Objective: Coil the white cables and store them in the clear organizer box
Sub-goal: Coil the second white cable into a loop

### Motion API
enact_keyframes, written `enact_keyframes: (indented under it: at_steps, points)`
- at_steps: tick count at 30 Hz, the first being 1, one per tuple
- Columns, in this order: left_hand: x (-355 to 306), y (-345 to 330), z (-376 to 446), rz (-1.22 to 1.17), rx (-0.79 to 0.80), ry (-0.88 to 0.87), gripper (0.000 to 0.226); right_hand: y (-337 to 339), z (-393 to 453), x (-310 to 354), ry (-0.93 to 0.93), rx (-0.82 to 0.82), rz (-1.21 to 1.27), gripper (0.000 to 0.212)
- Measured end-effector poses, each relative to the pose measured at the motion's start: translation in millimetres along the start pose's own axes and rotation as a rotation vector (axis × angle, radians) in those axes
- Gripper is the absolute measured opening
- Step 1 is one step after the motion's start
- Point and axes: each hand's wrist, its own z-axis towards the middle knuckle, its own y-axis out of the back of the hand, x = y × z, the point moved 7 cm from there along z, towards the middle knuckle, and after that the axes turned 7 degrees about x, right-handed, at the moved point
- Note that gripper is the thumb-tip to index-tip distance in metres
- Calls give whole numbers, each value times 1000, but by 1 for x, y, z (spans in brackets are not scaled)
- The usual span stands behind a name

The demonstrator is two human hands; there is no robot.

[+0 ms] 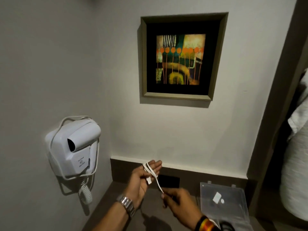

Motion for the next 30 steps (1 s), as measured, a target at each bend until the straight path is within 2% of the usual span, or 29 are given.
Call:
enact_keyframes:
  at_steps: [2, 5, 8, 10, 12, 15, 18, 22, 24, 30]
  points:
    - [-2, 8, 1, 271, -39, -31, 46, 11, -2, 15, 22, -6, -151, 25]
    - [-4, 12, -3, 836, 11, 2, 45, 37, -6, 35, 83, -79, -527, 26]
    - [0, 7, -9, 1108, 76, 64, 39, 70, -5, 50, 171, -115, -587, 17]
    - [2, 0, -12, 1101, 116, 90, 37, 93, 5, 53, 200, -98, -387, 7]
    - [7, -15, -14, 1098, 227, 136, 32, 107, 17, 51, 206, -56, -171, 9]
    - [16, -36, -18, 1064, 383, 212, 30, 113, 31, 43, 198, -56, -6, 13]
    - [18, -49, -21, 840, 447, 252, 24, 107, 38, 31, 214, -66, 301, 12]
    - [11, -58, -24, 629, 450, 238, 24, 87, 39, 8, 155, -82, 656, 9]
    - [11, -58, -25, 615, 442, 253, 21, 78, 38, -3, 129, -95, 722, 14]
    - [16, -57, -31, 613, 371, 328, 20, 61, 40, -19, 5, -106, 715, 14]
